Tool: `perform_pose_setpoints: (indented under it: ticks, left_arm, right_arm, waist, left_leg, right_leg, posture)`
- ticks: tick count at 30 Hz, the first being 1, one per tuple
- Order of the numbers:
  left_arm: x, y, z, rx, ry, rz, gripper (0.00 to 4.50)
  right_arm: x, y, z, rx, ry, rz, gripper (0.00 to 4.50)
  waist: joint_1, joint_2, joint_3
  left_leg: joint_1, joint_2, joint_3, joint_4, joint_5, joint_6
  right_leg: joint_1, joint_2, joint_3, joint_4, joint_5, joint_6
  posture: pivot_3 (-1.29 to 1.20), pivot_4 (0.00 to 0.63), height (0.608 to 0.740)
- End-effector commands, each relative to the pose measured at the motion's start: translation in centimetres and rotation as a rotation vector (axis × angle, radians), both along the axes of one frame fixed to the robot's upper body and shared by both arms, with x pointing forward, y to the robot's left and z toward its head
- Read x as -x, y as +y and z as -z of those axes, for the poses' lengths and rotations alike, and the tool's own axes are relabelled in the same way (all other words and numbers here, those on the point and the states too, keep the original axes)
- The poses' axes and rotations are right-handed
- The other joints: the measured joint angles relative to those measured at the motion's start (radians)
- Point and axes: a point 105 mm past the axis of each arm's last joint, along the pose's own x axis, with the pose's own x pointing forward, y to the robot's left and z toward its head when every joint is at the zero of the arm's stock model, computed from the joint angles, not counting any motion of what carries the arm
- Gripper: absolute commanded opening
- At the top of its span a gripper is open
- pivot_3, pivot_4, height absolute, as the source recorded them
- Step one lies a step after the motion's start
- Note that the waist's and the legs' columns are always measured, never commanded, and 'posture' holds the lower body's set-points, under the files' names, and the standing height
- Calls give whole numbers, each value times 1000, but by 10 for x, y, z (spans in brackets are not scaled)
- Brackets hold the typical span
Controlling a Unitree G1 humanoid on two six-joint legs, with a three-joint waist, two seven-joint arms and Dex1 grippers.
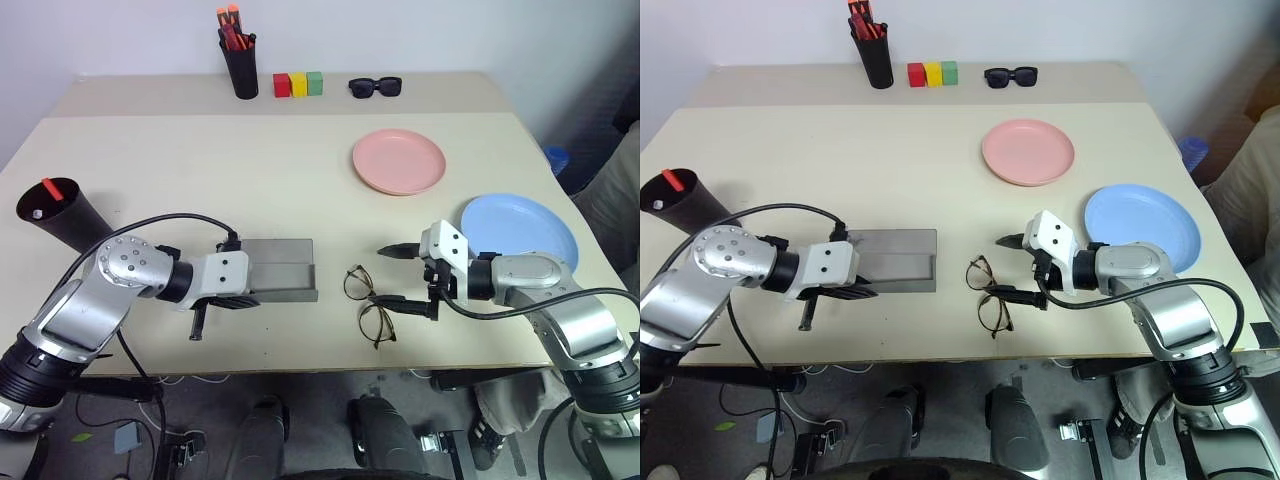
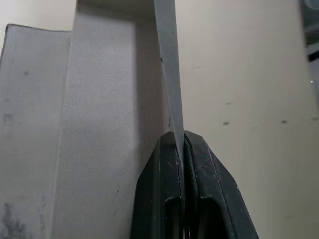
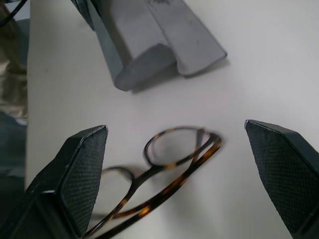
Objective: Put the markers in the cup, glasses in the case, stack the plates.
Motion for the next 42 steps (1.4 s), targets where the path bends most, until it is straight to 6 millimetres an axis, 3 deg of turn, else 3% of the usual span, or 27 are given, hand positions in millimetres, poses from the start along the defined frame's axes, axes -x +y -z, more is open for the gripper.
perform_pose_setpoints:
  ticks: [1,3,9,15,18,25,37,40,42]
  left_arm:
    - [-4,-2,-2,5,-16,-32,293]
    - [-9,-5,-1,32,-13,-67,929]
    - [-29,-6,0,42,-102,-127,3928]
    - [-26,-20,-32,236,-116,-120,3928]
    - [-19,-18,-38,259,-127,-101,3928]
    - [1,-3,-33,214,-106,-118,3928]
    - [31,4,-21,275,-80,-161,3928]
    - [36,5,-21,316,-96,-150,3981]
    - [39,5,-19,329,-93,-146,3981]
  right_arm:
    - [0,2,-7,-17,31,13,4500]
    - [0,2,-7,-33,54,33,4500]
    - [5,3,-8,-79,145,69,4500]
    - [7,1,5,-66,264,167,4500]
    - [9,3,9,-63,299,189,4500]
    - [10,7,13,-73,356,228,4500]
    - [9,14,16,-130,439,252,4500]
    - [7,13,17,-132,447,263,3668]
    - [6,13,17,-135,453,271,2671]
  waist:
    - [0,0,0]
    - [-1,0,0]
    - [-1,0,0]
    - [0,0,0]
    - [-3,0,0]
    - [-1,0,0]
    - [-1,0,0]
    - [-1,0,0]
    - [-1,0,0]
  left_leg:
    - [0,0,0,0,0,0]
    - [0,0,0,0,0,0]
    - [0,0,0,0,0,0]
    - [0,0,0,1,0,0]
    - [0,0,0,0,0,1]
    - [0,0,0,0,0,1]
    - [0,0,0,0,-1,1]
    - [0,0,0,0,-1,1]
    - [0,0,1,0,-1,1]
  right_leg:
    - [0,0,0,0,0,0]
    - [0,0,0,0,0,0]
    - [0,0,0,0,0,0]
    - [0,0,0,0,0,0]
    - [0,0,0,0,0,0]
    - [0,0,0,0,0,0]
    - [0,0,0,0,0,0]
    - [0,0,0,0,0,0]
    - [0,0,0,0,0,0]
  posture:
    - [0,150,740]
    - [0,150,740]
    - [0,150,740]
    - [0,150,740]
    - [0,150,740]
    - [0,150,740]
    - [0,150,740]
    - [0,150,740]
    - [0,150,740]
